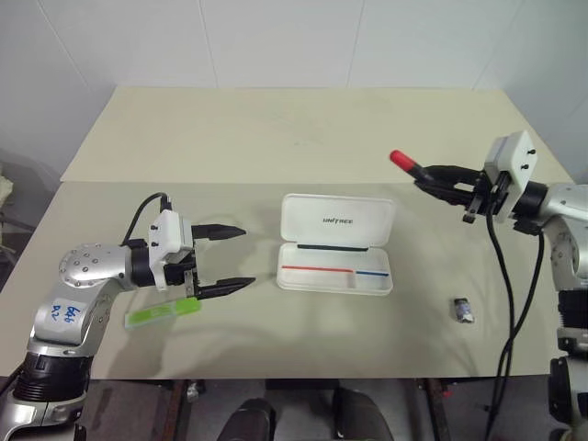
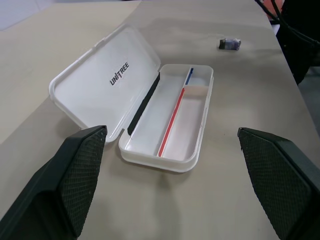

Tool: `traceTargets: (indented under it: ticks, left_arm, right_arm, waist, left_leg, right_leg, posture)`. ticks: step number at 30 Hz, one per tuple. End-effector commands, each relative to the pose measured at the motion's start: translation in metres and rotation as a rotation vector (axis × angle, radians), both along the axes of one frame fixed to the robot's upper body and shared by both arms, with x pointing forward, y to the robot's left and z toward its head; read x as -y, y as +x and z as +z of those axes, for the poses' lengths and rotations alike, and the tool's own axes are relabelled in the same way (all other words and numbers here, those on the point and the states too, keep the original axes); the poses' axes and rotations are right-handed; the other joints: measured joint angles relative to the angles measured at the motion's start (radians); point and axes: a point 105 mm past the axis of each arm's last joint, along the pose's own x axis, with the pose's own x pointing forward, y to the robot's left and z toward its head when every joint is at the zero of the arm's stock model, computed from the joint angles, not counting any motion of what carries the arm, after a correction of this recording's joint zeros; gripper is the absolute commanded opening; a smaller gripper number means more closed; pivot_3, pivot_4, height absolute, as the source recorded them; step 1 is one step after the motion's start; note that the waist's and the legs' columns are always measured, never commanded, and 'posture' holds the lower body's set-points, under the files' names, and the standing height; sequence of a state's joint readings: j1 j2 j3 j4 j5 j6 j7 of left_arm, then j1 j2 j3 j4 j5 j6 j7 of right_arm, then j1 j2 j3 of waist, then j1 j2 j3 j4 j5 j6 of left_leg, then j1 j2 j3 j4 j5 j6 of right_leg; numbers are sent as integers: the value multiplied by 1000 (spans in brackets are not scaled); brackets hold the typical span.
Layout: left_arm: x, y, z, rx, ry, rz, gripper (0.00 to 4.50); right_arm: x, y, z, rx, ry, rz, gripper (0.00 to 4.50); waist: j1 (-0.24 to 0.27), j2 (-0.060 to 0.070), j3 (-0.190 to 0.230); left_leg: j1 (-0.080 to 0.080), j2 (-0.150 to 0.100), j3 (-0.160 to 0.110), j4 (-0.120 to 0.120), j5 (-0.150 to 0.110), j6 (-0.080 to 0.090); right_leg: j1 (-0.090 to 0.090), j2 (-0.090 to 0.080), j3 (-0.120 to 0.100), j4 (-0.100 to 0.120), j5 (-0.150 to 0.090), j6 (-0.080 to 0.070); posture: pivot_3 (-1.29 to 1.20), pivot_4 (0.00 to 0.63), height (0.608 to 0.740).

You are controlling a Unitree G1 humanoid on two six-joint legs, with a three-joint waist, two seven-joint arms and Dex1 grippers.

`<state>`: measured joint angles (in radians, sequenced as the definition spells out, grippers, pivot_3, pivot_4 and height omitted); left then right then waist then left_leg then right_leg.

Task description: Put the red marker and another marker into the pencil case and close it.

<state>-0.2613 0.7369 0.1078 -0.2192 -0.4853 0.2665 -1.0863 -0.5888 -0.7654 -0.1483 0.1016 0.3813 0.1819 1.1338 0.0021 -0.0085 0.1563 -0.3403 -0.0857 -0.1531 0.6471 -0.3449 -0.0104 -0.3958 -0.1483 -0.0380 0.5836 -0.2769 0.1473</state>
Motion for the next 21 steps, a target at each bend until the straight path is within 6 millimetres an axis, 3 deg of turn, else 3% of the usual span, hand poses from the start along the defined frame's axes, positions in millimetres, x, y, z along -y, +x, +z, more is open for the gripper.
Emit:
traceTargets:
  ticks: [1,4,10,21]
  left_arm:
    - [-3,0,5,44,-13,22,4500]
    - [-5,0,2,41,-12,35,4500]
    - [-4,-1,-3,41,-3,42,4500]
    - [-2,-4,-5,42,-12,59,4500]
  right_arm:
    - [-46,-23,-4,-38,43,159,585]
    - [-79,-34,-24,-124,74,251,585]
    - [-104,-36,-58,-178,6,342,585]
    - [-107,4,-82,-61,-234,310,585]
  waist:
    - [0,0,0]
    - [-1,0,0]
    - [2,-1,-1]
    - [-6,-2,-1]
  left_leg:
    - [0,1,0,0,0,0]
    - [0,1,0,1,0,0]
    - [0,-1,0,1,0,0]
    - [1,-4,0,0,0,0]
  right_leg:
    - [0,0,0,0,0,0]
    - [0,0,0,0,0,0]
    - [0,0,1,1,0,0]
    - [-1,0,1,2,0,0]
  posture:
    - [0,150,740]
    - [0,150,740]
    - [0,150,740]
    - [0,150,740]
